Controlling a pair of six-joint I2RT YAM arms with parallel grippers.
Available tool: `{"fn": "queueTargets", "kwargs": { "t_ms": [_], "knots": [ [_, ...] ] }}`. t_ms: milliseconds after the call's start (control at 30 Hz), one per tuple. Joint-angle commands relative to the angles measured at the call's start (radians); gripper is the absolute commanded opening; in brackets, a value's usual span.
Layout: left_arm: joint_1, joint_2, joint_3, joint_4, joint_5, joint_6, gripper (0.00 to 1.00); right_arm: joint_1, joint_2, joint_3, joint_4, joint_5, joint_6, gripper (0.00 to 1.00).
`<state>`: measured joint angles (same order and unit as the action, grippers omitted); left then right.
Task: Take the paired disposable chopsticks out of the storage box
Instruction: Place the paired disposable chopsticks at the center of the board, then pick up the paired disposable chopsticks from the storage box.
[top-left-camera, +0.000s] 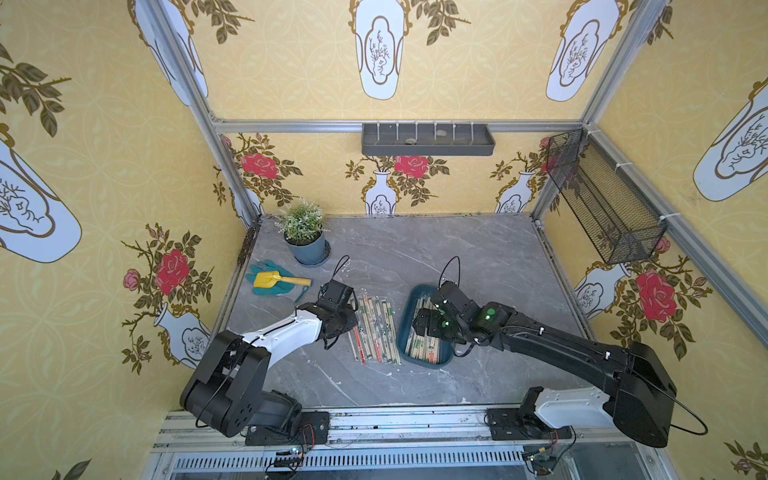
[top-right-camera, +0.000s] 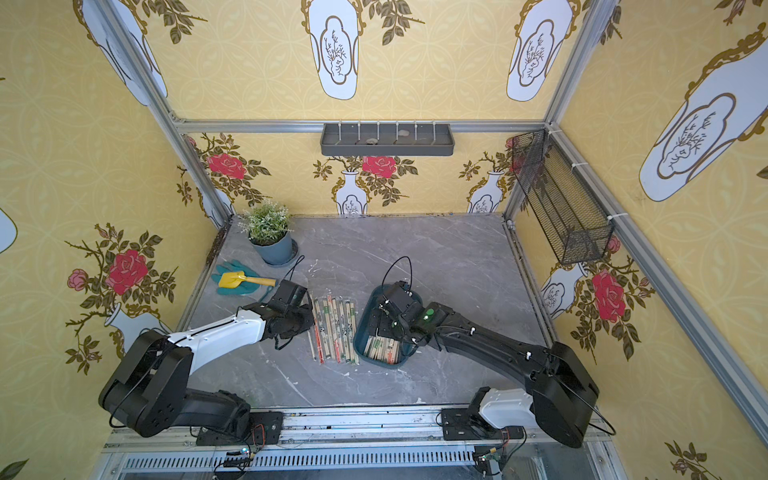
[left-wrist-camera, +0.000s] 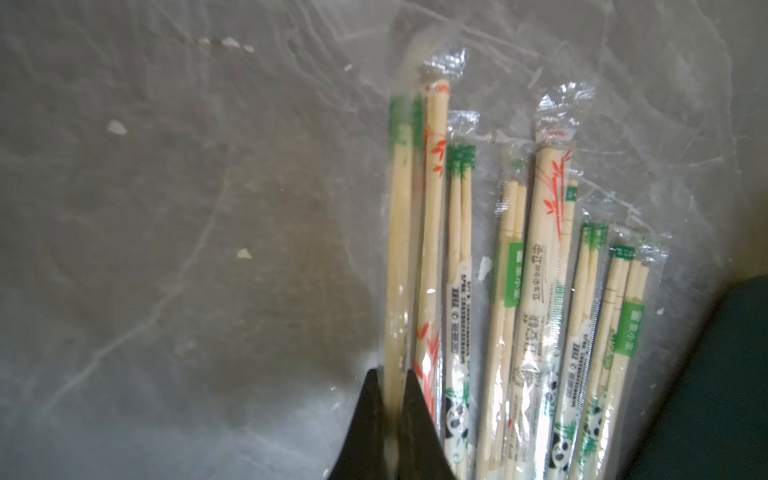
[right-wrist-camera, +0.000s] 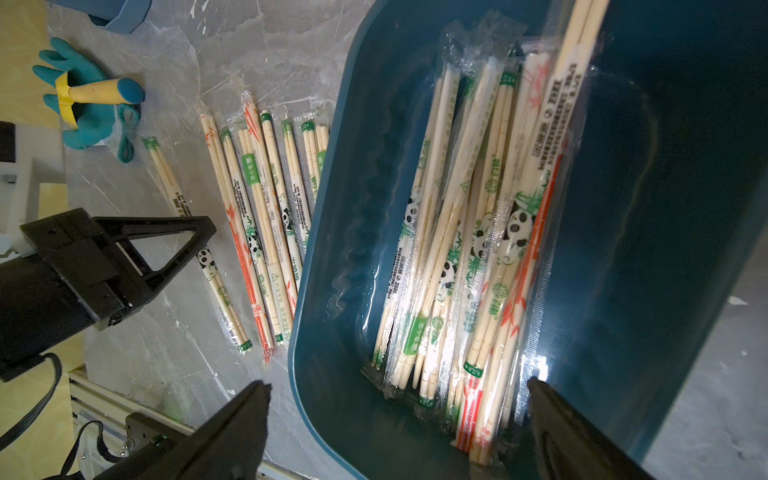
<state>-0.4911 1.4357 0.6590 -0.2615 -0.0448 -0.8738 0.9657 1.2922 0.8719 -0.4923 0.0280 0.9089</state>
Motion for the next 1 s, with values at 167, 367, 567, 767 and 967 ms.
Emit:
{"fn": "queueTargets", "kwargs": {
  "t_ms": [167,367,567,767,967],
  "knots": [
    [0.000,0.041,0.002,0.061,0.021,-0.011,0.15,0.001,-0.017,-0.012,-0.001,0.020,0.013,0.97],
    [-0.001,0.040,0.004,0.040,0.007,-0.016,0.27,0.001,-0.022,-0.018,0.001,0.020,0.018,0.98],
    [-0.001,-0.015,0.015,0.008,-0.004,-0.018,0.37,0.001,-0.028,-0.027,0.002,0.021,0.027,0.98],
    [-0.017,-0.071,0.059,-0.016,0.019,-0.003,0.40,-0.006,-0.081,-0.069,0.003,0.042,0.068,0.97],
    [-0.129,-0.046,0.194,-0.057,-0.013,0.029,0.41,-0.066,-0.180,-0.139,-0.008,0.026,0.101,0.98]
  ]
}}
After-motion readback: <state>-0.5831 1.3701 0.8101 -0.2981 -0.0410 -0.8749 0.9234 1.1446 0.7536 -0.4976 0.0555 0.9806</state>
